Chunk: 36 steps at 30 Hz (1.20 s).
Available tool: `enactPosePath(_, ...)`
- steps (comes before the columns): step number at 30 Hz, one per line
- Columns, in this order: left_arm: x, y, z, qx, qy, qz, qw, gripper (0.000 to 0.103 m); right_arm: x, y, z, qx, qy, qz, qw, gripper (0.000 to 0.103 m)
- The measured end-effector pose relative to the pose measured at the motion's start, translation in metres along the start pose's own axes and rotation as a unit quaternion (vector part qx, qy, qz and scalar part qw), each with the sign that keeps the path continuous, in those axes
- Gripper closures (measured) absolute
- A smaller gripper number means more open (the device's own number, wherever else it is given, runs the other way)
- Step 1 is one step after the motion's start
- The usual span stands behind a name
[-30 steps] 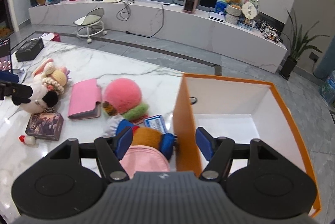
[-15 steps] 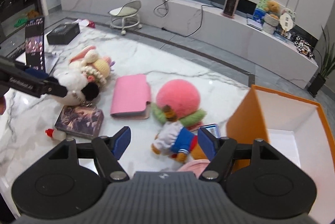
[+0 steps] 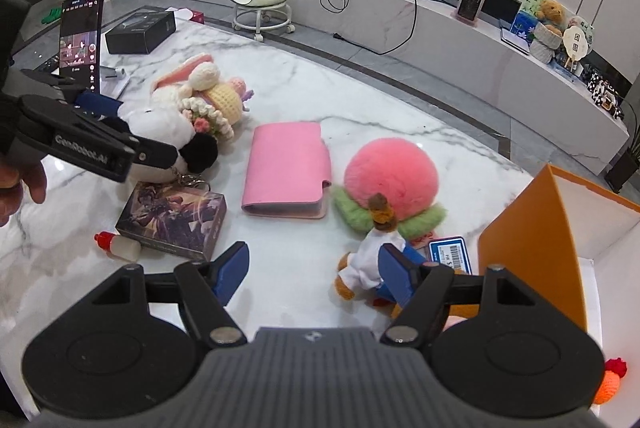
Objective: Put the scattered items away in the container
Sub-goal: 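Grasp the panda plush with the left tool while the right tool approaches the picture box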
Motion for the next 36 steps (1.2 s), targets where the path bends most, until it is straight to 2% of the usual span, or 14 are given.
enactPosePath(9,0.014,-0.012,-0.002,0.08,0.01,0.065,0.9947,0.0,0.009,0.001,0.001,0.002,0.007,0.001,1.0,0.028)
enactPosePath(17,0.016,-0.008,-0.001,0.07,0.014,0.062,0.9955,0.0,0.014,0.006,0.0,-0.006,0.012,0.0,1.0,0.028)
enactPosePath(26,0.003,0.005,0.002,0.031,0.003,0.025,0.9992,0.0,0.014,0.005,-0.002,-0.005,0.011,-0.004,1.0,0.028)
enactPosePath(30,-0.011,0.012,0.005,0.005,-0.008,-0.003,1.0,0.015,0.014,0.005,-0.002,-0.004,0.01,-0.004,1.0,0.028)
enactPosePath(33,-0.02,0.016,0.007,-0.021,-0.01,-0.039,0.999,0.017,0.016,0.008,-0.002,-0.001,0.008,0.005,1.0,0.028)
enactPosePath(36,-0.024,0.016,0.008,-0.028,-0.012,-0.048,0.9984,0.018,0.019,0.015,-0.002,0.0,0.009,0.017,1.0,0.028)
Point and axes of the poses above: each gripper's, at about its wrist camera, not at the fingertips, and x roughly the way its jaws point, y to its left, z to its top, the point moved 8 cm from there along x, roughly the way its jaws point, and after that the axes turned 10 degrees about y, right-handed, at the moved point
